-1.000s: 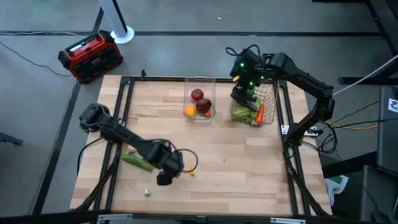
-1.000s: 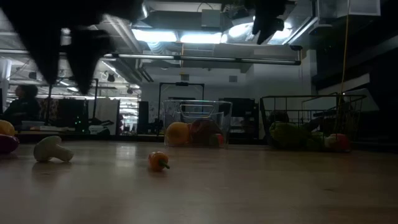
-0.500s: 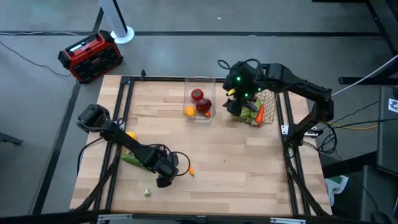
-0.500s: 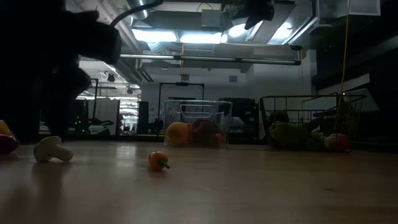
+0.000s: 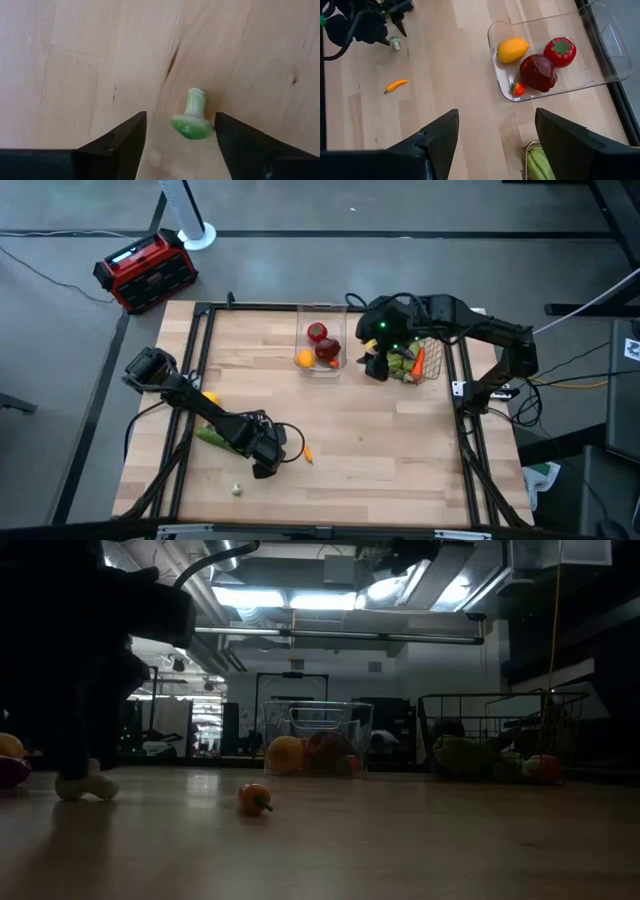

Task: Sort produce into baskets
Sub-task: Put the green mushroom into the wire basket

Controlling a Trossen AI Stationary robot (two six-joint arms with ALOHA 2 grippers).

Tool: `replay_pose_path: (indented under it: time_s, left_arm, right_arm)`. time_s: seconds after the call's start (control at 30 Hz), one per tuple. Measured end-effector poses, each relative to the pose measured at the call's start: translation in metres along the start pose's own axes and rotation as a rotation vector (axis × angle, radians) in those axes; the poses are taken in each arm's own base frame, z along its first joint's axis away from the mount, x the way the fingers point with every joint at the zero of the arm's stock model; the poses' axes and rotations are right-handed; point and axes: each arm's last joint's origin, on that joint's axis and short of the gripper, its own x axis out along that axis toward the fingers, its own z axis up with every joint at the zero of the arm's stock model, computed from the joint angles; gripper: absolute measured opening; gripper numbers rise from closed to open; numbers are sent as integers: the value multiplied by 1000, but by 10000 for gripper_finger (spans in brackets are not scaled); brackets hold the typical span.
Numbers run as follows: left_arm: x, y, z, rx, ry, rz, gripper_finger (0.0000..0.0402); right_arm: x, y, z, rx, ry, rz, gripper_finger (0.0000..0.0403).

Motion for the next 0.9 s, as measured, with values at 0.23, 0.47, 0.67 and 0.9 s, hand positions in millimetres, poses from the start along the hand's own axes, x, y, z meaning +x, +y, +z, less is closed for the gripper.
replay_pose_path:
  time_s: [0.23, 0.47, 0.67, 0.9]
  left_arm:
    - [0, 0, 0, 0, 1, 0, 192]
    - [0, 0, 0, -1, 1, 0, 182]
    - [3, -1, 0, 0, 6, 4, 182]
    - [18, -5, -2, 9, 64, 1, 182]
  right_arm:
    - [0, 16, -2, -46, 2, 30, 260]
    - [20, 49, -13, -178, 7, -50, 259]
    - [67, 78, -33, -233, -12, -50, 259]
    - [122, 99, -63, -209, -100, 6, 259]
